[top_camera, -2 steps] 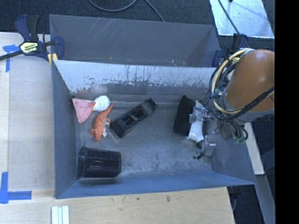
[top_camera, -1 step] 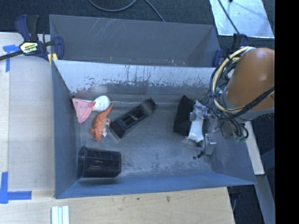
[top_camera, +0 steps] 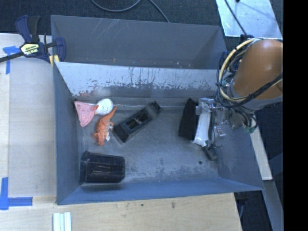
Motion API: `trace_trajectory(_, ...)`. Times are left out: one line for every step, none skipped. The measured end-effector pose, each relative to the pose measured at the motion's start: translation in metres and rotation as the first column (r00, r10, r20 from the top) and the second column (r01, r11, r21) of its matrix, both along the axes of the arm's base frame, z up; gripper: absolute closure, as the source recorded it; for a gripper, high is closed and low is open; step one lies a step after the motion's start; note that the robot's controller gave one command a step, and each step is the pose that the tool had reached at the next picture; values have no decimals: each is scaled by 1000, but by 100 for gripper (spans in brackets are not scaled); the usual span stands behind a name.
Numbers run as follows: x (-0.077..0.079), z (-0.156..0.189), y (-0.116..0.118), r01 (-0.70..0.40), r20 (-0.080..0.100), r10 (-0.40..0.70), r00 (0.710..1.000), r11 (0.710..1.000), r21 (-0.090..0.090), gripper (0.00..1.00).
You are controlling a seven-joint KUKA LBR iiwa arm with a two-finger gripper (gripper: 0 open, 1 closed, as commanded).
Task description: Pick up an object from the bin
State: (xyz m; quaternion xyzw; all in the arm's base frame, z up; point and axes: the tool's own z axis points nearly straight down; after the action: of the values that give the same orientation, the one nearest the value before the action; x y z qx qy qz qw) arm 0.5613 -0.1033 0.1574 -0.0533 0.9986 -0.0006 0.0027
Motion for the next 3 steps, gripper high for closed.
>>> trace_trajectory(17, -9, -11, 107, 0, -107, 994, 994, 1, 0)
trace_trajectory(39, -14, -6, 85, 3, -85, 996, 996, 0, 0)
trace_trajectory(66, -80, -9, -236, 5, 236, 972, 972, -4, 0)
